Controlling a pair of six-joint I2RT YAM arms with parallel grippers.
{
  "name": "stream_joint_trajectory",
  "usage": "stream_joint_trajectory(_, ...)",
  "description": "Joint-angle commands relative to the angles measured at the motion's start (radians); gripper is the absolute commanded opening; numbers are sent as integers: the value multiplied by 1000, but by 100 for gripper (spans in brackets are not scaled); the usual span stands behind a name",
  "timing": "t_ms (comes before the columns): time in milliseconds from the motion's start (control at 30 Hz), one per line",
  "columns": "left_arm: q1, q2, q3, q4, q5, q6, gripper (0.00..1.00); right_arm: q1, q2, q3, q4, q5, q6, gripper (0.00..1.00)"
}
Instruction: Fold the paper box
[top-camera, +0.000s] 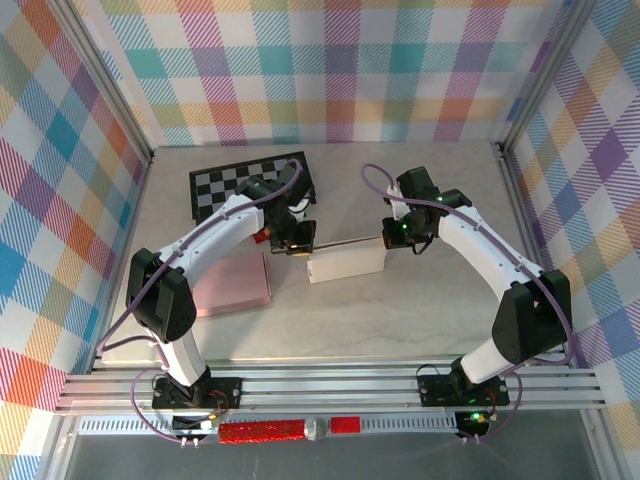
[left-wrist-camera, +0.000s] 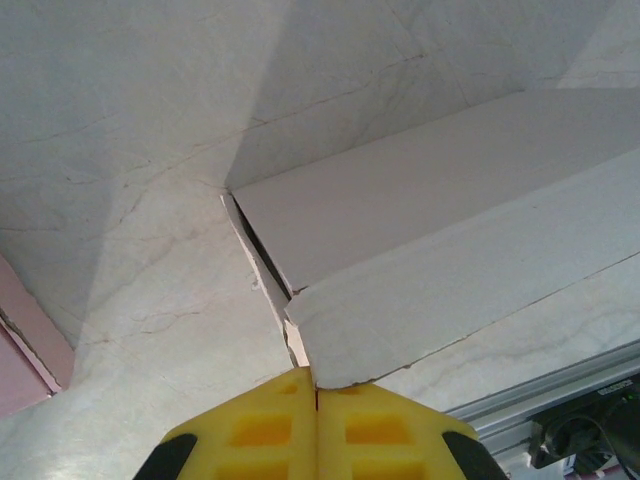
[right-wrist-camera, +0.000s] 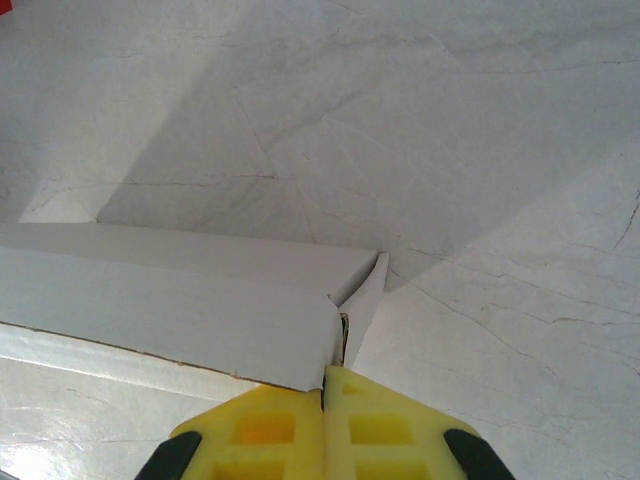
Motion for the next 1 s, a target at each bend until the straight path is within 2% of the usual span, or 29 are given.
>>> stream_joint_trajectory(0, -1, 27, 34, -23, 49, -27, 0, 10, 32, 4, -42, 1, 9, 0)
stream_joint_trajectory(367, 8, 37, 33, -32, 73, -39, 0, 11, 34, 5, -41, 1, 10, 0)
stream_joint_trajectory(967, 8, -15, -101, 78, 87, -31, 0, 11, 32, -3, -38, 7, 9, 0)
